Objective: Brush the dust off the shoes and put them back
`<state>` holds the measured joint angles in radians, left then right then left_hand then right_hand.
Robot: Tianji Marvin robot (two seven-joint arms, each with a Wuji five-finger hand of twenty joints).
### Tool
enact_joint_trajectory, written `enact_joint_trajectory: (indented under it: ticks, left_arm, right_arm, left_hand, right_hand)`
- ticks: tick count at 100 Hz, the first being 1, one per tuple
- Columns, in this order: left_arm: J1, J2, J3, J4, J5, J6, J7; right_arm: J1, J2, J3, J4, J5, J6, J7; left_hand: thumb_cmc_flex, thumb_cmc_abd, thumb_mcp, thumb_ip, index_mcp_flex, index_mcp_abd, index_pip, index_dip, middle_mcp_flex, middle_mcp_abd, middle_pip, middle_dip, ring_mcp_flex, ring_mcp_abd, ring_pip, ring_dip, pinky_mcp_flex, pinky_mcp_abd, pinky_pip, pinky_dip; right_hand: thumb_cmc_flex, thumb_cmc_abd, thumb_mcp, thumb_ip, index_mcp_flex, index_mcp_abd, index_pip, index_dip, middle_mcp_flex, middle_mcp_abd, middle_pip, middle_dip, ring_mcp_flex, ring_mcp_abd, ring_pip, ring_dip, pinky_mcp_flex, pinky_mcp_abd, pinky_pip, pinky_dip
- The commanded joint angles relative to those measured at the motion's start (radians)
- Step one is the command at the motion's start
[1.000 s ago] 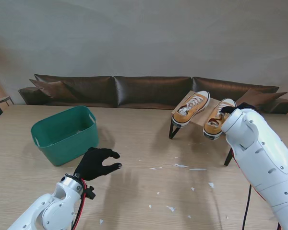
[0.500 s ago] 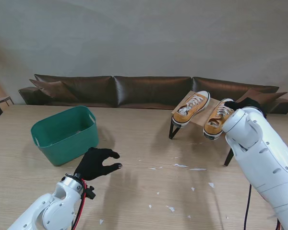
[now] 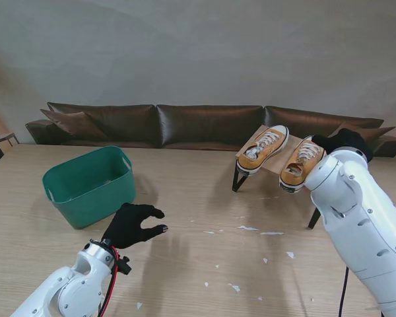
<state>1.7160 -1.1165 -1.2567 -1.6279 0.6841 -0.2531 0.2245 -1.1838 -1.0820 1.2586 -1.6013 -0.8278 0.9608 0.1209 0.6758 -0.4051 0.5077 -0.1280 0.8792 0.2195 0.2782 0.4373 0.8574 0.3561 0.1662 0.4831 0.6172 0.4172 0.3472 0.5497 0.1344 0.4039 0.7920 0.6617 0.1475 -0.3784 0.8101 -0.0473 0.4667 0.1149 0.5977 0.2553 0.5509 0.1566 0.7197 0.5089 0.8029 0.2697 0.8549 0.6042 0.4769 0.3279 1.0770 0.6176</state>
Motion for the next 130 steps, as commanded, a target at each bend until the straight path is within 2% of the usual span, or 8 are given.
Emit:
enact_joint_trajectory:
  ticks: [1,31,70,104,130]
  left_arm:
    - [0.002,-0.005,0.000,0.001,-0.002,-0.002,-0.018]
    - [-0.004,-0.006,-0.001,0.005,-0.005,-0.010,-0.015]
    - [-0.010,-0.007,-0.001,0.011,-0.008,-0.024,-0.009]
    - [-0.017,-0.010,0.000,0.013,-0.019,-0.037,-0.002]
    - [-0.019,-0.016,0.007,0.012,-0.047,-0.038,0.005]
  right_arm:
    - [-0.023,-0.010,0.007,-0.032,0.009,-0.001,-0.014]
    - [-0.170,-0.049,0.086,-0.177,0.067,-0.250,-0.147]
    - [-0.342,-0.061,0.110,-0.317,0.142,-0.588,-0.230]
    - [-0.481,-0.063,0.112,-0.362,0.221,-0.902,-0.281]
    - [-0.559,-0.060,0.089,-0.339,0.264,-1.080,-0.291]
  left_hand:
    - [0.028,0.041,-0.015,0.044,-0.010,-0.006,-0.011,0.000,-0.004,0.008,-0.010,-0.003,-0.040,0.017,0.010,0.011,-0.022,0.020,-0.024,0.012]
    - [0.028,0.042,-0.019,0.044,-0.025,-0.009,-0.020,-0.005,-0.015,0.003,-0.019,-0.018,-0.049,0.018,-0.003,0.004,-0.025,0.021,-0.030,0.011]
    - [0.031,0.042,-0.026,0.045,-0.043,-0.014,-0.031,-0.011,-0.032,-0.001,-0.026,-0.034,-0.063,0.019,-0.022,-0.005,-0.033,0.018,-0.050,0.006]
    - [0.032,0.041,-0.035,0.046,-0.073,-0.021,-0.049,-0.022,-0.052,-0.006,-0.034,-0.052,-0.076,0.018,-0.044,-0.017,-0.040,0.015,-0.078,-0.001]
    - [0.033,0.042,-0.049,0.047,-0.094,-0.020,-0.062,-0.031,-0.074,-0.007,-0.041,-0.069,-0.096,0.013,-0.073,-0.034,-0.045,0.018,-0.125,-0.011]
  right_hand:
    - [-0.004,-0.030,0.022,0.002,0.022,-0.026,-0.009,0.012,0.012,0.013,0.017,0.017,-0.008,0.001,0.003,0.002,-0.228,-0.004,-0.011,0.007]
    - [0.010,-0.064,0.078,-0.008,0.089,-0.079,-0.029,0.057,0.025,-0.012,-0.020,0.006,-0.034,0.000,-0.075,-0.028,-0.241,0.007,-0.034,0.000]
    - [0.007,-0.073,0.090,-0.013,0.117,-0.123,-0.068,0.110,0.056,-0.053,-0.064,-0.005,-0.049,-0.019,-0.248,-0.089,-0.231,0.013,-0.063,-0.008]
    - [0.013,-0.073,0.105,-0.013,0.119,-0.151,-0.071,0.128,0.047,-0.076,-0.088,-0.008,-0.055,-0.039,-0.327,-0.119,-0.219,0.016,-0.088,-0.015]
    - [0.013,-0.070,0.109,-0.015,0.120,-0.174,-0.077,0.148,0.030,-0.094,-0.127,-0.024,-0.071,-0.060,-0.410,-0.148,-0.229,0.014,-0.158,-0.032]
